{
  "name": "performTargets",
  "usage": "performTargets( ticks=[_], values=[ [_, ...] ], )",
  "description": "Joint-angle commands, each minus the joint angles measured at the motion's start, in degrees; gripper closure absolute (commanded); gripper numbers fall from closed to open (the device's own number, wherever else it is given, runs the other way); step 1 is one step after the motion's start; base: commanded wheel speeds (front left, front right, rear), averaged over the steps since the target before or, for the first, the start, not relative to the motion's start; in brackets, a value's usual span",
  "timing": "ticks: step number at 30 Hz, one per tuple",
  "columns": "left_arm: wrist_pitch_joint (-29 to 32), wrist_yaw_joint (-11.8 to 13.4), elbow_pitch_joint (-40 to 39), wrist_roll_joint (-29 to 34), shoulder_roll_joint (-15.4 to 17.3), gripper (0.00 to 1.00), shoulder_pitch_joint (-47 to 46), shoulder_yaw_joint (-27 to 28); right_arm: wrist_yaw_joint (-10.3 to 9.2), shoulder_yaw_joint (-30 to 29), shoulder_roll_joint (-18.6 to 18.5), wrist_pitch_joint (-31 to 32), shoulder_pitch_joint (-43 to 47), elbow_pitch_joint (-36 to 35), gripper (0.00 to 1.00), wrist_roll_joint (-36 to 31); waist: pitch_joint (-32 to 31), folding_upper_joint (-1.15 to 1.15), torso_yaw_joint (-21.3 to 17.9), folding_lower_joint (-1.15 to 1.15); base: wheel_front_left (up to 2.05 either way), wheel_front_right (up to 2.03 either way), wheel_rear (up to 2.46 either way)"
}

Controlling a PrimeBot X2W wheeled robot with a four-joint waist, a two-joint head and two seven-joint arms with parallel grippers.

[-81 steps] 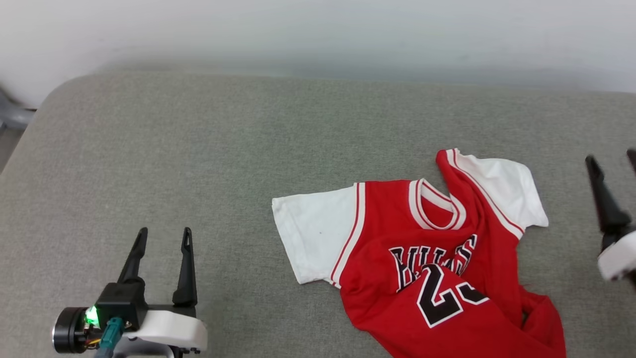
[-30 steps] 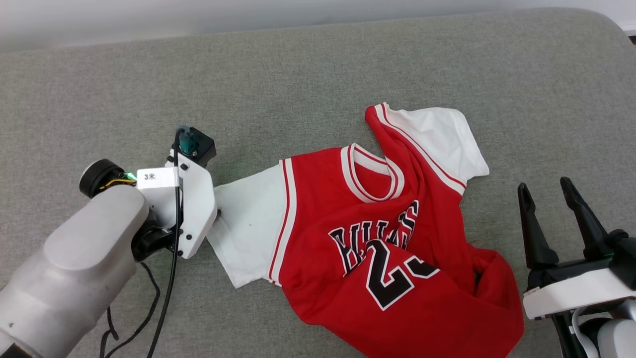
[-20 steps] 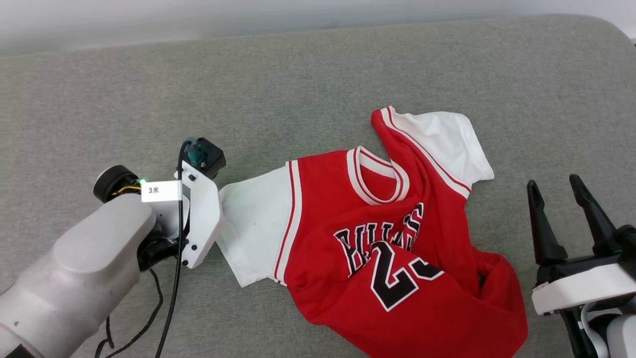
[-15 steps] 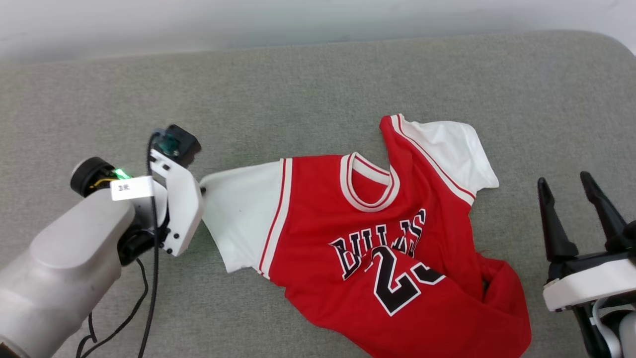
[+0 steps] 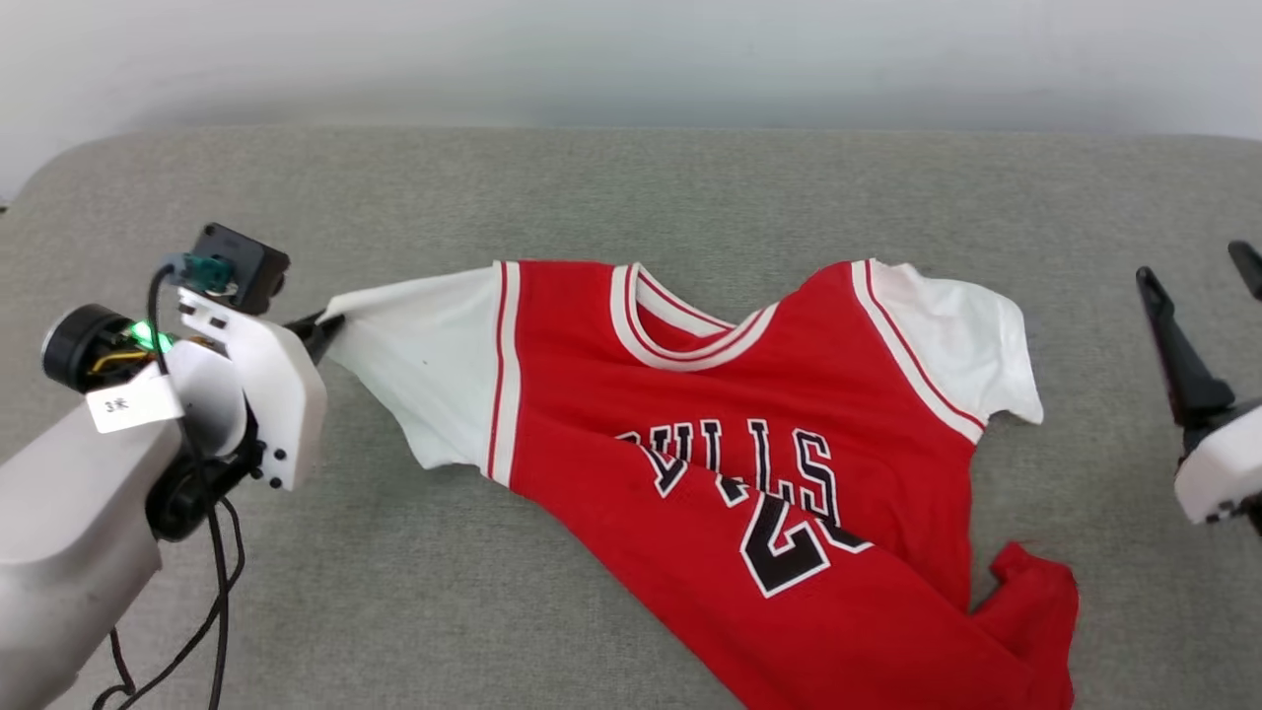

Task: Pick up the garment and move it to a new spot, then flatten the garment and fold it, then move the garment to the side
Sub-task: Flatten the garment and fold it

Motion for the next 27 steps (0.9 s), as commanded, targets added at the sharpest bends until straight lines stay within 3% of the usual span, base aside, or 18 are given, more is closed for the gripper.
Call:
performTargets(
  ticks=[1, 5, 9, 15, 21, 27],
  values=[
    [-0.70, 1.27, -1.53, -0.46, 1.16, 1.00, 0.65, 1.08, -0.05, 1.93, -2.86, 2.83, -3.11, 0.86, 0.00, 1.35, 0.64, 0.00, 1.60, 0.00, 0.00, 0.00, 0.00],
    [-1.84, 3.41, -4.05, -0.43, 3.02, 1.00, 0.49, 2.57, -0.05, 6.73, -8.25, 9.27, -7.90, 1.91, 0.00, 4.21, 2.24, 0.00, 3.51, 0.00, 0.00, 0.00, 0.00],
    [-2.78, 4.70, -5.63, -0.47, 3.89, 1.00, 0.44, 3.32, -0.05, 10.47, -11.16, 14.79, -11.68, 2.81, 0.00, 7.43, 3.88, 0.00, 4.77, 0.00, 0.00, 0.00, 0.00],
    [-3.83, 5.77, -8.59, 0.26, 4.22, 1.00, -0.87, 4.15, -0.06, 19.26, -16.00, 30.04, -20.19, 6.83, 0.00, 14.72, 8.01, 0.00, 7.09, 0.00, 0.00, 0.00, 0.00],
    [-4.96, 6.65, -10.83, 1.47, 3.46, 1.00, -2.61, 4.49, -0.06, 25.92, -18.06, 43.99, -28.56, 10.82, 0.00, 19.72, 12.37, 0.00, 9.02, 0.00, 0.00, 0.00, 0.00],
    [-6.27, 6.72, -12.15, 2.48, 2.39, 1.00, -4.41, 4.81, -0.06, 30.57, -17.83, 49.08, -34.59, 15.60, 0.00, 19.61, 16.26, 0.00, 10.34, 0.00, 0.00, 0.00, 0.00]
  ],
)
